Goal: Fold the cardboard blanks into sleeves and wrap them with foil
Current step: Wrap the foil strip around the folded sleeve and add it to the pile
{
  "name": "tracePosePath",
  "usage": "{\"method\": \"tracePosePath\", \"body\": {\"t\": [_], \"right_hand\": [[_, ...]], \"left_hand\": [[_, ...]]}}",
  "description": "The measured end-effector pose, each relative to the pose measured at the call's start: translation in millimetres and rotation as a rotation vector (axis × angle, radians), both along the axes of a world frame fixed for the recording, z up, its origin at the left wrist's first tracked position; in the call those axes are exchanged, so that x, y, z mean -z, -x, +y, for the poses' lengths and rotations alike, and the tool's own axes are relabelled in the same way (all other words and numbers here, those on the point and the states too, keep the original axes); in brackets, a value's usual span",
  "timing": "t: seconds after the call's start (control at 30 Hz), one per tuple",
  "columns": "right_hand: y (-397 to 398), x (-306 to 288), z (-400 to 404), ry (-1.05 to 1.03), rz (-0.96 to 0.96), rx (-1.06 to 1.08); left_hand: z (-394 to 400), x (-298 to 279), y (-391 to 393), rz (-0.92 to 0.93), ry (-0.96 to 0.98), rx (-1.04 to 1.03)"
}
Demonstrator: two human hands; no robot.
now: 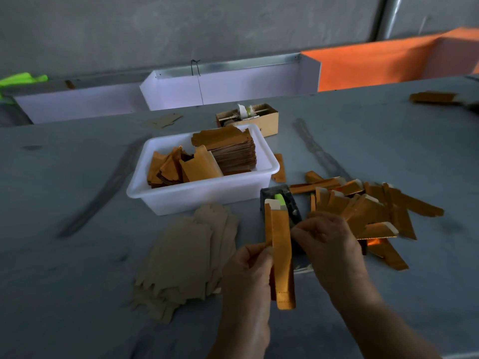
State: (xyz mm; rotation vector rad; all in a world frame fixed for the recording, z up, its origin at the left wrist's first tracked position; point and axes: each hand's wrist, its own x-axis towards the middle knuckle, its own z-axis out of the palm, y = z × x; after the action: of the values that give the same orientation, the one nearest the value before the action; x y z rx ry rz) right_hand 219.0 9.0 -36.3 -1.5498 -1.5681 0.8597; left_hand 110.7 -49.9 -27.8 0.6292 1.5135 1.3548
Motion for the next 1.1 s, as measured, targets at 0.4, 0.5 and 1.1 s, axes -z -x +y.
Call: {"method": "tracePosePath", "body": {"t": [0.4,0.5,1.1], "right_hand": [[-3,10,-25,0.032,-0.016,0.057],[-1,10,-27,0.013,0.004,0.066],[-19,-2,-35,-0.188,-0.160,0.052]], "left_hand": [[7,4,-3,0.121,-0.066,0.002],[10,1,-7,0.245,-0.092,0.054],[17,-6,0,0.490,-0.028,0.202]]}}
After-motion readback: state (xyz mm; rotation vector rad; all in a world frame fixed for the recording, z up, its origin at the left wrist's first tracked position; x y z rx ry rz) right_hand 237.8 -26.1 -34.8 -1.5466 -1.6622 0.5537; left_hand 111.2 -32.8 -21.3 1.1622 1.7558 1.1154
